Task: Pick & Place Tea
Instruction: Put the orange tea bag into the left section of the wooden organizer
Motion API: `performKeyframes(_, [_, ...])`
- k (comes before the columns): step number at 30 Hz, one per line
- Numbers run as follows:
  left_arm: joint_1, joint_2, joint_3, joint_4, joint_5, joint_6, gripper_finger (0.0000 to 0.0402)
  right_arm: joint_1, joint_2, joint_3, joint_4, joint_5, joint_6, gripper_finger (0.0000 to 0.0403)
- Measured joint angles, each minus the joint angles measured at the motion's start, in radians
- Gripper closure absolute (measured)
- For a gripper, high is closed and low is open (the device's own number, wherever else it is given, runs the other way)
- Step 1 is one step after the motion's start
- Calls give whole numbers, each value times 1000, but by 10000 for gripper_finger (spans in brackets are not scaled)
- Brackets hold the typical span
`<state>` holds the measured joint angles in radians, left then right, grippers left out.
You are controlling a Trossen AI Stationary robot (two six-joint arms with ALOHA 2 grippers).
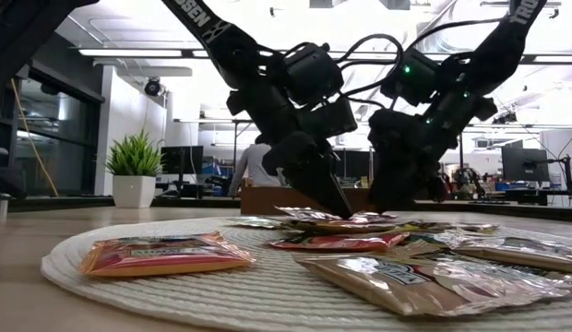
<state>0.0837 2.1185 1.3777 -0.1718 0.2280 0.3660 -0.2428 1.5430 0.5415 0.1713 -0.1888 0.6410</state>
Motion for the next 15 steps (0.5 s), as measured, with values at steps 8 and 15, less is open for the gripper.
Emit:
performKeyframes(8, [-12, 1, -2, 2, -31, 4, 401, -6, 24, 0, 17, -5, 81, 253])
performKeyframes(15, [-12, 3, -3, 0, -22, 7, 401, -41, 24, 0, 16, -35, 146, 175])
